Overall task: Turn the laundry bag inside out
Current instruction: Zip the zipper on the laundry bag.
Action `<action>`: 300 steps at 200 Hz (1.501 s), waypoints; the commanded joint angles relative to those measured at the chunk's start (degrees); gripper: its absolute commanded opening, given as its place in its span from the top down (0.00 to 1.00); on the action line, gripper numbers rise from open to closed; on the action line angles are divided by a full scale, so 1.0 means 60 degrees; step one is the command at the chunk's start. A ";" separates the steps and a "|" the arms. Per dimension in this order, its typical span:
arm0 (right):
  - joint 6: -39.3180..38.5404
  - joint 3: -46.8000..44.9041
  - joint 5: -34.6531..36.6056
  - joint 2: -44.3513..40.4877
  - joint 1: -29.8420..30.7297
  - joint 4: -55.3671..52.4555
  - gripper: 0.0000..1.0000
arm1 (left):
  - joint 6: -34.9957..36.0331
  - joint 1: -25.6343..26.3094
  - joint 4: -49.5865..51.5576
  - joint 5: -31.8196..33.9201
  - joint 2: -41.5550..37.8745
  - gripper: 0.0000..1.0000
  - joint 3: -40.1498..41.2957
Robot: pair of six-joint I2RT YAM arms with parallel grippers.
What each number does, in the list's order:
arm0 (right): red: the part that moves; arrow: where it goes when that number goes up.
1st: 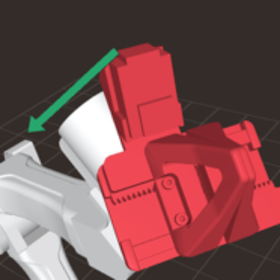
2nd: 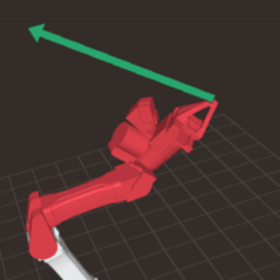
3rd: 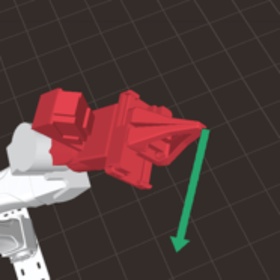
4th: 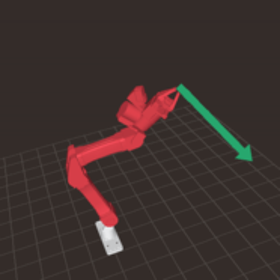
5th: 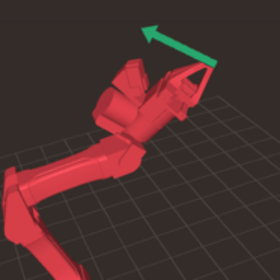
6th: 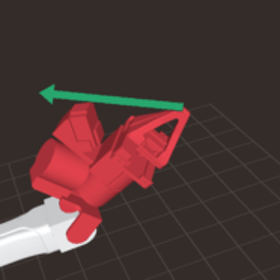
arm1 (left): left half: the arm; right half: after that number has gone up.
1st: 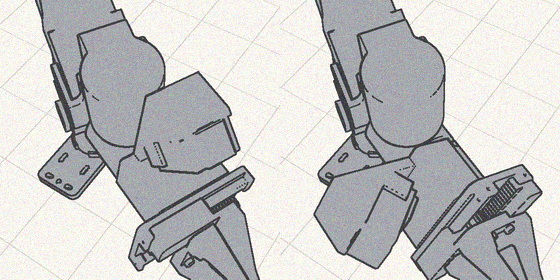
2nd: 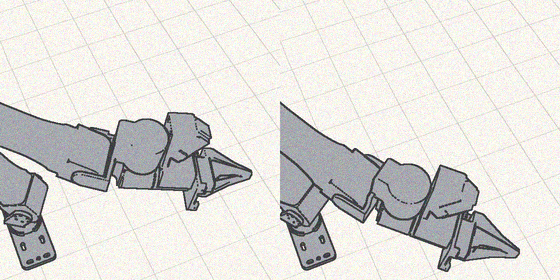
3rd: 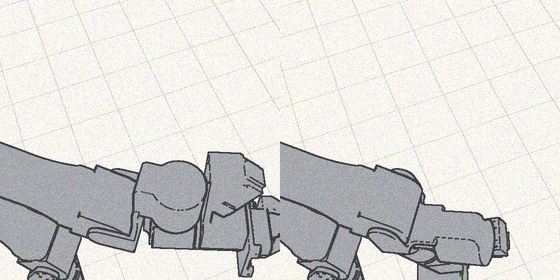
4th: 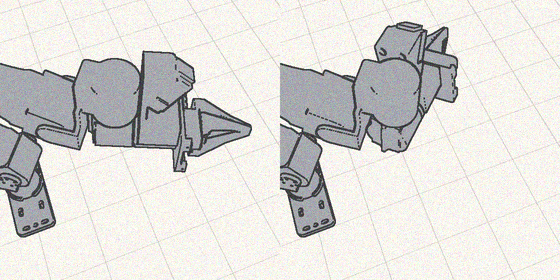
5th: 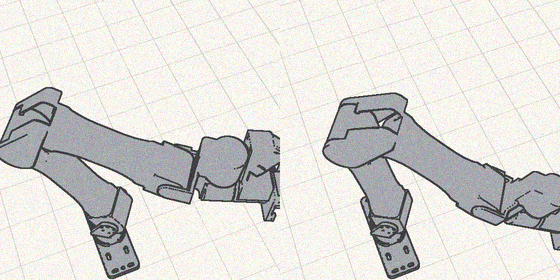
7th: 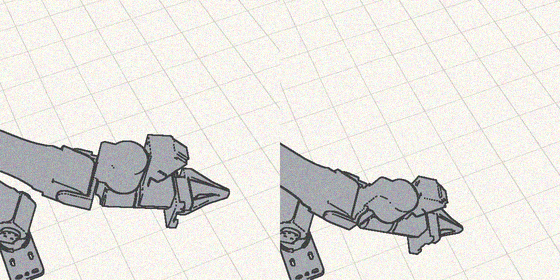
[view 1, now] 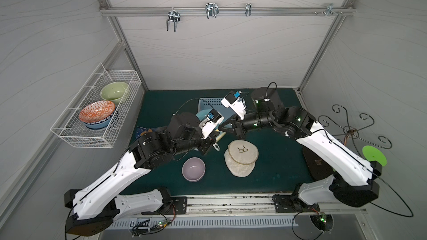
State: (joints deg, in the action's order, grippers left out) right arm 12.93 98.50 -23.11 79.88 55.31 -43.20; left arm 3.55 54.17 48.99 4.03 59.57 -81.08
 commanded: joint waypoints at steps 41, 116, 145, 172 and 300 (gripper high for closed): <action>0.1462 -0.3582 -0.1168 -0.2126 -0.1887 0.2890 1.00 | -0.0742 -0.0062 -0.1107 0.0413 -0.1051 1.00 -0.0488; 0.2898 -0.6853 -0.1524 -0.3314 -0.1997 0.5936 1.00 | -0.2703 -0.1835 -0.2154 -0.0620 -0.1252 1.00 -0.1348; 0.3079 -0.7631 -0.1188 -0.3638 -0.1998 0.6346 1.00 | -0.3076 -0.1851 -0.2690 -0.0016 -0.1413 1.00 -0.1457; 0.3108 -0.8091 -0.1239 -0.3737 -0.2000 0.6376 1.00 | -0.2939 -0.1860 -0.2611 0.0211 -0.1348 1.00 -0.1798; -0.0686 -0.1812 -0.1220 -0.0854 -0.1435 -0.0759 1.00 | -0.3705 -0.1859 -0.0622 -0.1862 -0.0228 1.00 -0.2154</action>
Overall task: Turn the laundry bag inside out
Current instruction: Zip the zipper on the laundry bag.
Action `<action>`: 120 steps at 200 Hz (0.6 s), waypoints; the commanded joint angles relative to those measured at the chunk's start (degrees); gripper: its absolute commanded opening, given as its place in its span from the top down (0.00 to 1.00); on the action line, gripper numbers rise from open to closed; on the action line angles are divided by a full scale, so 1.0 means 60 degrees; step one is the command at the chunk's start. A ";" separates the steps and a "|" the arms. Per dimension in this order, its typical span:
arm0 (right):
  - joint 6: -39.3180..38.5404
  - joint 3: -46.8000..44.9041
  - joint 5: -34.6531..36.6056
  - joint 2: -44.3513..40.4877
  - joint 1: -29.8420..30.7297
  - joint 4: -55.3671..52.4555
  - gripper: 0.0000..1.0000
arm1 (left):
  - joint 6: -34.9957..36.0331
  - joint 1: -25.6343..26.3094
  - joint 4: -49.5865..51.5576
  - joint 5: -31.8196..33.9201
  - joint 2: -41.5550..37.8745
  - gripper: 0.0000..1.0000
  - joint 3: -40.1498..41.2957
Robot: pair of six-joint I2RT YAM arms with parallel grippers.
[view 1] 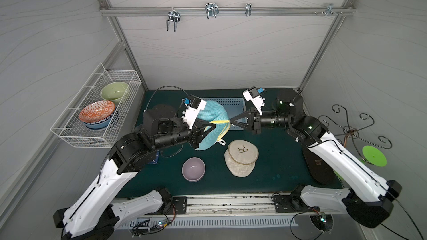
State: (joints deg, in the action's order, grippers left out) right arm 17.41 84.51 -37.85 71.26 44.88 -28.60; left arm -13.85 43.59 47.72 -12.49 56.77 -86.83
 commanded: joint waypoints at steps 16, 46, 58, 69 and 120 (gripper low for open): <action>-0.1550 -0.0120 0.2568 0.0440 0.0670 -0.3381 1.00 | -0.0860 -0.0113 0.0115 0.1275 0.0436 1.00 -0.2038; -0.1031 -0.2170 0.3885 -0.0262 0.0827 -0.2404 1.00 | -0.0945 -0.0680 0.0720 0.0952 0.0716 1.00 -0.3077; -0.0800 -0.2938 0.3788 -0.0572 0.0661 -0.1768 1.00 | -0.1011 -0.0953 0.1013 0.0560 0.0916 1.00 -0.3583; -0.0565 -0.3535 0.3318 -0.0877 0.0318 -0.1242 1.00 | -0.0953 -0.1032 0.1276 0.0758 0.0964 1.00 -0.3681; -0.0176 -0.4676 0.1809 -0.1524 -0.0379 -0.0328 1.00 | -0.1291 -0.2340 0.0933 0.0094 0.0485 1.00 -0.2540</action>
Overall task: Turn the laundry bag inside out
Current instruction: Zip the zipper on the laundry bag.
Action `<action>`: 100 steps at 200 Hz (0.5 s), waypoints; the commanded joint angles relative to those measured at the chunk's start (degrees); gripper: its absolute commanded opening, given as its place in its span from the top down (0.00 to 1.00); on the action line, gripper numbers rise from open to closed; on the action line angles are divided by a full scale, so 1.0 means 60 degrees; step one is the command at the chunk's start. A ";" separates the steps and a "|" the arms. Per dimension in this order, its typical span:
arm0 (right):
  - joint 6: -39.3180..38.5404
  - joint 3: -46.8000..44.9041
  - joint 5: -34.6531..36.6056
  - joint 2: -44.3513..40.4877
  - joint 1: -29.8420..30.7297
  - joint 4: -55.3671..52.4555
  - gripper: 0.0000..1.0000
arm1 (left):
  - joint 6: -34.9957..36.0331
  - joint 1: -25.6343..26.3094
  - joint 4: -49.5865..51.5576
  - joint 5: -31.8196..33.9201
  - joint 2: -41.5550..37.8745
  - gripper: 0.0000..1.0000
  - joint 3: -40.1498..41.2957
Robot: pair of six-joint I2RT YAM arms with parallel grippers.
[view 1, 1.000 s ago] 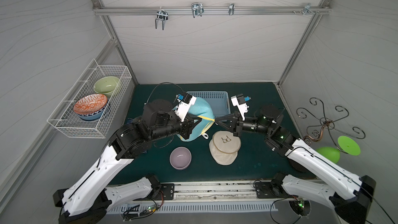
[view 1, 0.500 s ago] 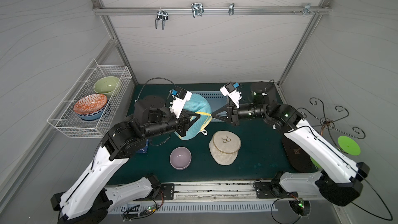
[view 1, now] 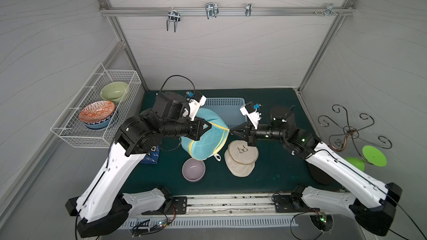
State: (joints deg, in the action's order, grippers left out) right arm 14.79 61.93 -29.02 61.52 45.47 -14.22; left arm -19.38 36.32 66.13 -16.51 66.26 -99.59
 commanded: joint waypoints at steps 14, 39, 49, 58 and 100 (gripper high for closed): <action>0.0863 -0.1536 -0.0236 -0.0156 -0.0488 -0.1815 1.00 | -0.0749 -0.1532 -0.3070 0.0617 -0.1543 1.00 0.0212; 0.1560 -0.2150 -0.0785 -0.0243 -0.0486 -0.0978 1.00 | -0.1180 -0.1588 -0.4312 0.1246 -0.2147 1.00 0.1123; 0.1637 -0.2295 -0.0803 -0.0247 -0.0474 -0.0948 1.00 | -0.1201 -0.1603 -0.4539 0.1647 -0.2336 1.00 0.1298; 0.1651 -0.2372 -0.0724 -0.0300 -0.0442 -0.0966 1.00 | -0.1173 -0.1605 -0.4844 0.1756 -0.2528 1.00 0.1561; 0.0640 -0.0633 -0.0545 -0.0328 -0.0354 -0.2007 0.72 | -0.1193 -0.1603 -0.4794 0.0381 -0.2346 1.00 0.2062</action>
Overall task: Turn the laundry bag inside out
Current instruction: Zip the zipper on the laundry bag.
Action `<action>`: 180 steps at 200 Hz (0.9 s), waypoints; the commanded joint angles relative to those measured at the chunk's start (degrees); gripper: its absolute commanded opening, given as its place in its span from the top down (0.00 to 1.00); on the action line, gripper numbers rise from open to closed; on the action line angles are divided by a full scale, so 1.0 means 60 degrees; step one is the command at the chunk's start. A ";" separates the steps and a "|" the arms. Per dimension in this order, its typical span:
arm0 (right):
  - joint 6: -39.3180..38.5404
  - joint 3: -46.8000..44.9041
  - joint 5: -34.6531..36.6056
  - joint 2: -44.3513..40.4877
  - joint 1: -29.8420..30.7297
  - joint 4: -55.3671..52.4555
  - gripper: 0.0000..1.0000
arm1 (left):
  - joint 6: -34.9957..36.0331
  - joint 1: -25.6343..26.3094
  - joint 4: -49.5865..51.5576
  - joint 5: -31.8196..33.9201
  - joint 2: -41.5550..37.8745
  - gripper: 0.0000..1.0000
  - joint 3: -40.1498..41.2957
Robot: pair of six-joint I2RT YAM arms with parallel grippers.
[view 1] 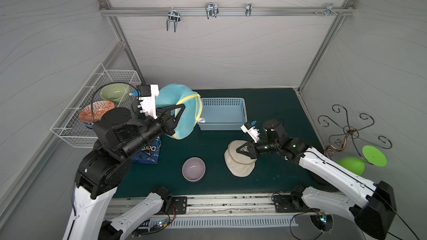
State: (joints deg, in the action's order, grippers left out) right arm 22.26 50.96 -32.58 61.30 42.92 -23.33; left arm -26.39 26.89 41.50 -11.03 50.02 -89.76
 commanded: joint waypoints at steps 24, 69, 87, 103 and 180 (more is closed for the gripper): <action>-0.1116 0.2043 0.0829 -0.0956 -0.0092 -0.0740 0.28 | 0.0310 -0.0038 0.0207 -0.0957 0.0709 1.00 -0.0029; -0.2683 0.3176 0.1800 -0.1020 0.0220 -0.0739 0.25 | -0.0096 -0.0030 0.1024 -0.2733 0.1589 1.00 -0.0854; -0.2786 0.3815 0.2316 -0.0512 0.0524 -0.1030 0.26 | -0.0296 -0.0040 0.1148 -0.3023 0.1721 1.00 -0.0935; -0.2253 0.4082 0.2680 -0.0066 0.0682 -0.0861 0.26 | -0.0375 -0.0031 0.0912 -0.3089 0.1593 1.00 -0.0821; -0.0959 0.1844 0.1511 0.0314 0.0758 0.3838 0.13 | -0.1549 -0.0029 -0.1734 -0.3962 0.0445 1.00 0.0826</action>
State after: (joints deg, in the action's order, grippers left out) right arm 11.99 63.24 -20.67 63.48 47.88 -12.62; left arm -33.08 26.87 40.27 -32.01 53.78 -85.89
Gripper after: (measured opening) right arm 0.861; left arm 0.071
